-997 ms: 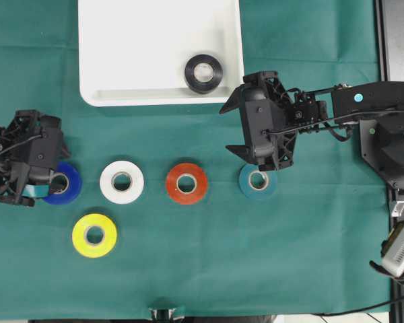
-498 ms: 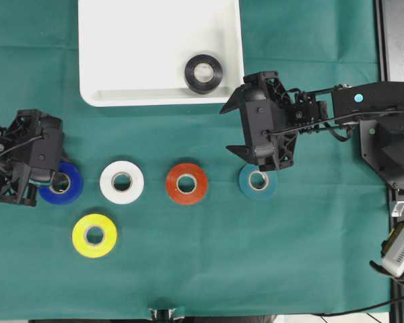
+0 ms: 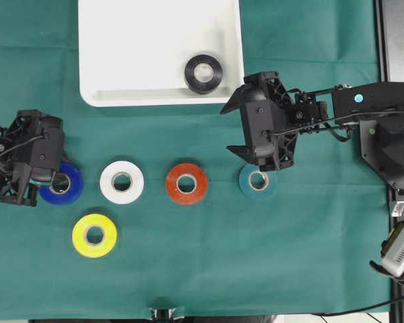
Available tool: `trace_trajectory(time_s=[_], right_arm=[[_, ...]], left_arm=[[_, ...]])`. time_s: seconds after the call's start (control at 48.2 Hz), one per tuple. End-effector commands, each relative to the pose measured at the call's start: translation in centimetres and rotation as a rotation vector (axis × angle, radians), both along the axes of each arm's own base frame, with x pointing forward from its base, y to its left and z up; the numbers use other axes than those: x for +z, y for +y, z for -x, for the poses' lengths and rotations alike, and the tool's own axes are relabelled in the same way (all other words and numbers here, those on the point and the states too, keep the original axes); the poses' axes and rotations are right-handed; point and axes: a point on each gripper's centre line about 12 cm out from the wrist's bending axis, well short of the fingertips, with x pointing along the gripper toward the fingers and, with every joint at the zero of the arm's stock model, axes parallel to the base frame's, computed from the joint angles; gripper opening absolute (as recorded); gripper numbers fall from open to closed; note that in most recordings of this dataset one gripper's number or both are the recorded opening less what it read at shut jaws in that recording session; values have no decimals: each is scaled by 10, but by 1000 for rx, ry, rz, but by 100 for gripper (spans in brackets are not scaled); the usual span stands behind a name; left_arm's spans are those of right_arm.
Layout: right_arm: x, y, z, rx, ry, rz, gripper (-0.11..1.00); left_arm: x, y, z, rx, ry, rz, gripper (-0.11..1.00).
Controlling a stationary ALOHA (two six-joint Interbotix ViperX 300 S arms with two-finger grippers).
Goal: Put the tape alternately from left to right into the white case.
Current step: 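Move the left gripper down onto the blue tape roll and grasp it, then lift the blue roll with the left gripper and place it in the tray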
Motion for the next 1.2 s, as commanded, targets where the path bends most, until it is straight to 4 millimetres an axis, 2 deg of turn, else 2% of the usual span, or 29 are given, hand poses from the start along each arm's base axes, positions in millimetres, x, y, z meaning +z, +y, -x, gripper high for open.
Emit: trace_trajectory(time_s=[0.0,0.291,0.519,0.685,0.976,1.184], right_arm=[[6,2,-2,5,-24,-1,83],[6,2,-2,5,-23,-1,83],[6,2,-2,5,-24,-1,83],[6,2,-3,6,-31,-2,83],[7,2,-3,6,-35,-2,83],[7,2,-3,6,-37,-2,83]], left_arm=[[19,-3,-10,-3,-66,16,27],[58,-4,-9,-6,-137,35,27],[73,0,-9,1,-181,40,27],[79,18,-22,69,-202,33,27],[82,67,-41,238,-207,14,27],[84,89,-57,280,-211,-20,27]])
